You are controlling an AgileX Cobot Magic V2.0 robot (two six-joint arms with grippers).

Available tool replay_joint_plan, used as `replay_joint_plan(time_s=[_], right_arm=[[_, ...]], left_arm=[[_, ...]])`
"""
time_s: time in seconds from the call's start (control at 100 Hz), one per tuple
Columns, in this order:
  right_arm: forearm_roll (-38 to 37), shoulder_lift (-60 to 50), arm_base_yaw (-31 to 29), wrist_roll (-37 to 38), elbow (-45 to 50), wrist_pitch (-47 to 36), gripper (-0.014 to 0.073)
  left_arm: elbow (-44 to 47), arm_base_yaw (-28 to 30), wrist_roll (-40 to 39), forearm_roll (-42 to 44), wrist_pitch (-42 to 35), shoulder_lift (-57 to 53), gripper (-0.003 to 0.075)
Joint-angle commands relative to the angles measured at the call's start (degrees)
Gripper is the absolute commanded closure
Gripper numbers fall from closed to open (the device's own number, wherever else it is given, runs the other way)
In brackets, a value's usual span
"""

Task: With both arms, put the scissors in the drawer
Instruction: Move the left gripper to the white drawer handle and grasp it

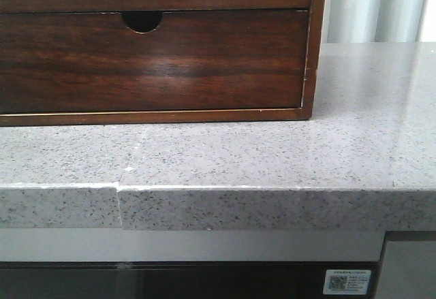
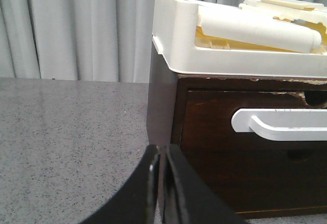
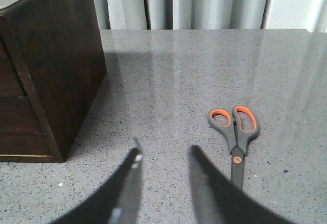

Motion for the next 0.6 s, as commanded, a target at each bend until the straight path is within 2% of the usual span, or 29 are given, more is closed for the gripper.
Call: replay_joint_plan(time_s=[0.0, 0.03, 0.08, 0.15, 0.41, 0.53, 0.59], right_arm=[[-0.93, 0.96, -0.38, -0.24, -2.18, -4.19, 0.0209], [-0.93, 0.96, -0.38, -0.24, -2.18, -4.19, 0.0168], [-0.93, 0.96, -0.38, -0.24, -2.18, -4.19, 0.0119], [-0.93, 0.96, -0.38, -0.24, -2.18, -4.19, 0.0111], [-0.93, 0.96, -0.38, -0.24, -2.18, -4.19, 0.0111], [-0.93, 0.96, -0.38, -0.24, -2.18, -4.19, 0.0111], [-0.93, 0.96, -0.38, -0.24, -2.18, -4.19, 0.0111]], left_arm=[[-2.01, 0.1, -0.03, 2.42, -4.44, 0.94, 0.043], [-2.01, 0.1, -0.03, 2.8, -4.44, 0.94, 0.0341], [-2.01, 0.1, -0.03, 2.93, -4.44, 0.94, 0.0241], [-2.01, 0.1, -0.03, 2.8, -4.44, 0.94, 0.0169], [-2.01, 0.1, -0.03, 2.4, -4.44, 0.94, 0.0177], [-2.01, 0.1, -0.13, -3.08, -5.59, 0.94, 0.0177], [-2.01, 0.1, -0.13, -9.77, -6.3, 0.94, 0.0177]])
